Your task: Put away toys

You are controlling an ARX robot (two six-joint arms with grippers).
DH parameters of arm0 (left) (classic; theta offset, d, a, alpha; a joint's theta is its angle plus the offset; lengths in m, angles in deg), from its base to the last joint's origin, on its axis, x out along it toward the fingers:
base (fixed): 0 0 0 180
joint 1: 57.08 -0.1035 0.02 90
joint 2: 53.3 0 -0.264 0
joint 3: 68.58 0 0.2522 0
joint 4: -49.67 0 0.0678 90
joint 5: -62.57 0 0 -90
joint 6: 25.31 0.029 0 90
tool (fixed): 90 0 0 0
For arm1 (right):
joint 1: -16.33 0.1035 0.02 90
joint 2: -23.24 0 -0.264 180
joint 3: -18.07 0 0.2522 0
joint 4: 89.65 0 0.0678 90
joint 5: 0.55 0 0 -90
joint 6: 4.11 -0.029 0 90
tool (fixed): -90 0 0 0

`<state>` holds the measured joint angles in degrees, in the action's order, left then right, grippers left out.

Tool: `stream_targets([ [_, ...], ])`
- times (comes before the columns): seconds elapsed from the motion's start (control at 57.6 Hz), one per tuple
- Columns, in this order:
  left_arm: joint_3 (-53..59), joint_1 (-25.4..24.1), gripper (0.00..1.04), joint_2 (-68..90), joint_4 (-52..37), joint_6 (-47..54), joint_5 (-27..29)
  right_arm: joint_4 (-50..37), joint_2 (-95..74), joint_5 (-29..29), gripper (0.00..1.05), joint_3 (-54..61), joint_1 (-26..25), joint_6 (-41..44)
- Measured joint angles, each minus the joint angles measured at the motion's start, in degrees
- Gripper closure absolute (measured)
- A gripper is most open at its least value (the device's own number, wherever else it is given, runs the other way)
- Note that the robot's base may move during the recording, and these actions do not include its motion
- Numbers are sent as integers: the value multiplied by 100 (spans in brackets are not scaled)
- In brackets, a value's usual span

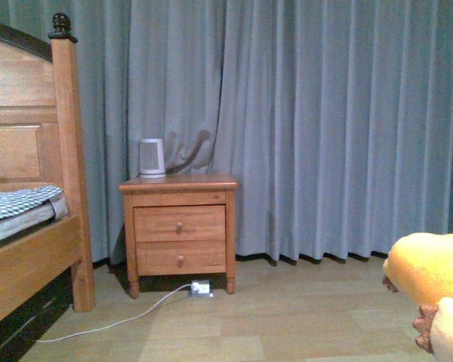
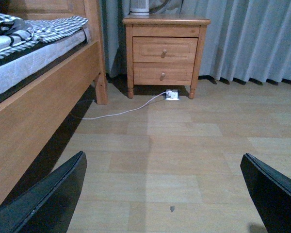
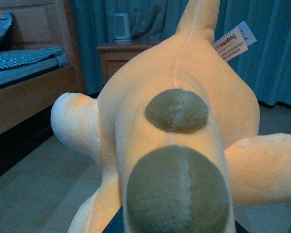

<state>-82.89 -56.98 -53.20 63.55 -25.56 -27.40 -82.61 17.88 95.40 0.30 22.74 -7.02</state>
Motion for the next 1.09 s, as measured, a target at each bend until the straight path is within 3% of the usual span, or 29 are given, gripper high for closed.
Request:
stream_targets([
  [1.093, 0, 0, 6, -2, 0, 0, 0, 0, 0, 2, 95, 2, 0, 0],
])
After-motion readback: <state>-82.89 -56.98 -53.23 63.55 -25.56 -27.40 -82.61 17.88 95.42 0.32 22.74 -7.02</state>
